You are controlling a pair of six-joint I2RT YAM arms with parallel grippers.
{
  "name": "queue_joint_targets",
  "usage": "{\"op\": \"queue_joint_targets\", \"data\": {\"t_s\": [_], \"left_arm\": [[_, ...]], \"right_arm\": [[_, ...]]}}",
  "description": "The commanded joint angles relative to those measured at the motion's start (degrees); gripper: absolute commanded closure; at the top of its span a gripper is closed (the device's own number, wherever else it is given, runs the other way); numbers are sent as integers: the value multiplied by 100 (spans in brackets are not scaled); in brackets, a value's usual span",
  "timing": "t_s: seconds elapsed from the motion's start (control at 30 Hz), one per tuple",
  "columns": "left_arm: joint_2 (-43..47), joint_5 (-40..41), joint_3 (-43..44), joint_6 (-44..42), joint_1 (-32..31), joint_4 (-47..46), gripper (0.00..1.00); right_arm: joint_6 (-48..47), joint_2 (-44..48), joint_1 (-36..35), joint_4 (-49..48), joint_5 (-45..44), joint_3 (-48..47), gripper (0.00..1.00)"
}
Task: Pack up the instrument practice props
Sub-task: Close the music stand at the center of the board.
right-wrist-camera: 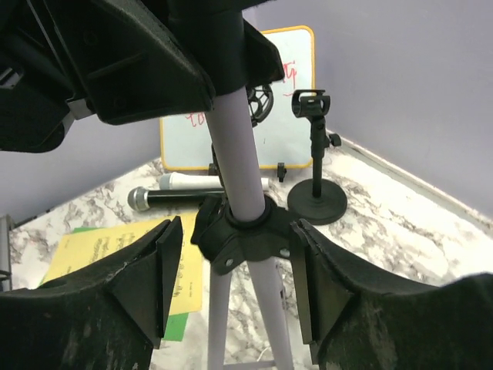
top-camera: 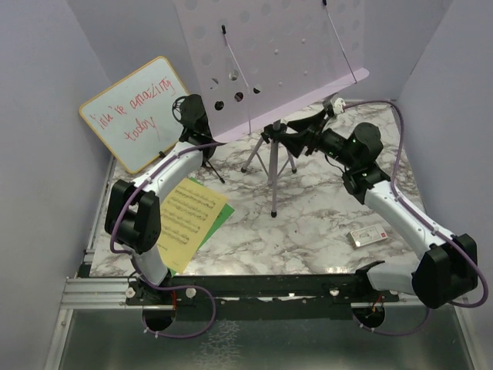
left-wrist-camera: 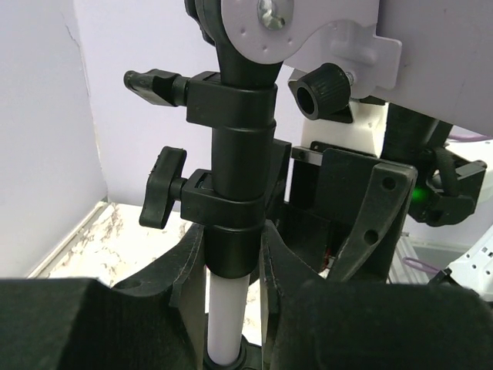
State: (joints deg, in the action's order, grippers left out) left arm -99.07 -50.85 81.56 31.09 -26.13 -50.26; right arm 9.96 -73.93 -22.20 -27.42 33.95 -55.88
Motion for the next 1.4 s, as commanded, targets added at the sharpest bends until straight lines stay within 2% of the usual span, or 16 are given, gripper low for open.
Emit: {"op": "queue_joint_targets", "data": {"t_s": [0.0, 0.27, 0.37, 0.63, 0.83, 1.03, 1.37], "left_arm": [[76, 254, -193, -99, 38, 53, 100], [204, 368, -345, -241, 38, 51, 100], [246, 395, -368, -268, 38, 51, 100], [230, 451, -443, -260, 38, 52, 100], [205, 480, -432, -204, 21, 43, 100], [325, 561, -431, -65, -129, 43, 100], [582, 789, -431, 160, -376, 43, 100]], "right_arm": [[537, 451, -66, 410, -569, 389, 37], [811, 801, -592, -148, -1451, 1586, 37], [842, 746, -703, -468, -1801, 1912, 40], [900, 233, -849, -974, -1623, 1975, 51], [901, -116, -905, -1243, -1727, 1967, 64], [578, -113, -901, -1320, -1900, 1793, 98], [162, 50, -901, -1540, -2150, 1386, 99]]}}
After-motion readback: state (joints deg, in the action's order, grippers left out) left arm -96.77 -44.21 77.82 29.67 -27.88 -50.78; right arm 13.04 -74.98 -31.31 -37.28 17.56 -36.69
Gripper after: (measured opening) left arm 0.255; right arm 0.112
